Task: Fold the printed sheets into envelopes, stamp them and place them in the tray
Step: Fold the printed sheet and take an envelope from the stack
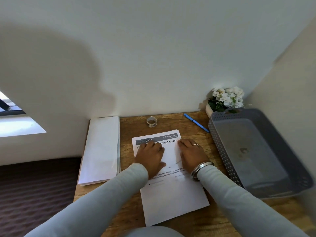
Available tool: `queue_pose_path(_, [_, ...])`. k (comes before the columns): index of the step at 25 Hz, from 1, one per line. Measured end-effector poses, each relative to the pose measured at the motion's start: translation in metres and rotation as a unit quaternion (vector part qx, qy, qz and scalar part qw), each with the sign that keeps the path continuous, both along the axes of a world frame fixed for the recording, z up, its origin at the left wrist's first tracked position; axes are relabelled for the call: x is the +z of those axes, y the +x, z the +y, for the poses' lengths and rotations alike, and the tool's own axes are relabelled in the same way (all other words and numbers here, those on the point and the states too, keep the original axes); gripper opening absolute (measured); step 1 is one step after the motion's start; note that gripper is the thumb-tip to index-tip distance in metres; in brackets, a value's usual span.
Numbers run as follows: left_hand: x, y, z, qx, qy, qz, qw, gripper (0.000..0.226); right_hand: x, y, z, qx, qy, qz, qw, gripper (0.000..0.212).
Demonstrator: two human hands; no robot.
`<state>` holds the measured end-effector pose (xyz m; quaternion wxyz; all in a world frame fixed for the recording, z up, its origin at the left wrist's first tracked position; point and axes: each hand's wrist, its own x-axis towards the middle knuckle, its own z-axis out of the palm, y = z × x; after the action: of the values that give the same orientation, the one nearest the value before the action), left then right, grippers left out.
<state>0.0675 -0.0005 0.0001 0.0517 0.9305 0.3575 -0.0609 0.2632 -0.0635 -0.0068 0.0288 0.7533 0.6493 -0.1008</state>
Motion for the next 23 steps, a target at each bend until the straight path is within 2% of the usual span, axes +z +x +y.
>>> queue_pose_path(4, [-0.011, -0.051, -0.003, 0.036, 0.018, -0.029, 0.999, 0.065, -0.004, 0.000, 0.000, 0.004, 0.006, 0.004, 1.000, 0.057])
queue_pose_path(8, [-0.022, -0.081, -0.010, 0.055, 0.029, -0.009, 0.998, 0.064, -0.005, -0.010, 0.001, -0.011, 0.022, -0.029, 0.999, 0.054])
queue_pose_path(10, [-0.022, -0.081, -0.011, 0.061, 0.026, -0.003, 0.998, 0.065, -0.004, -0.031, 0.004, 0.029, 0.021, -0.039, 0.999, 0.057])
queue_pose_path(13, [-0.021, -0.082, -0.010, 0.059, 0.030, -0.006, 0.998, 0.065, -0.013, -0.078, -0.001, 0.110, 0.020, 0.000, 0.994, 0.065])
queue_pose_path(16, [-0.021, -0.081, -0.010, 0.058, 0.036, -0.009, 0.998, 0.065, -0.020, -0.101, -0.007, 0.131, 0.016, 0.025, 0.991, 0.070])
queue_pose_path(20, [-0.019, -0.081, -0.008, 0.063, 0.024, -0.020, 0.998, 0.067, -0.015, -0.060, -0.004, 0.075, 0.050, 0.012, 0.996, 0.059])
queue_pose_path(23, [-0.009, -0.072, -0.011, 0.086, -0.011, 0.001, 0.996, 0.074, -0.004, -0.019, 0.000, 0.009, 0.036, -0.001, 0.999, 0.057])
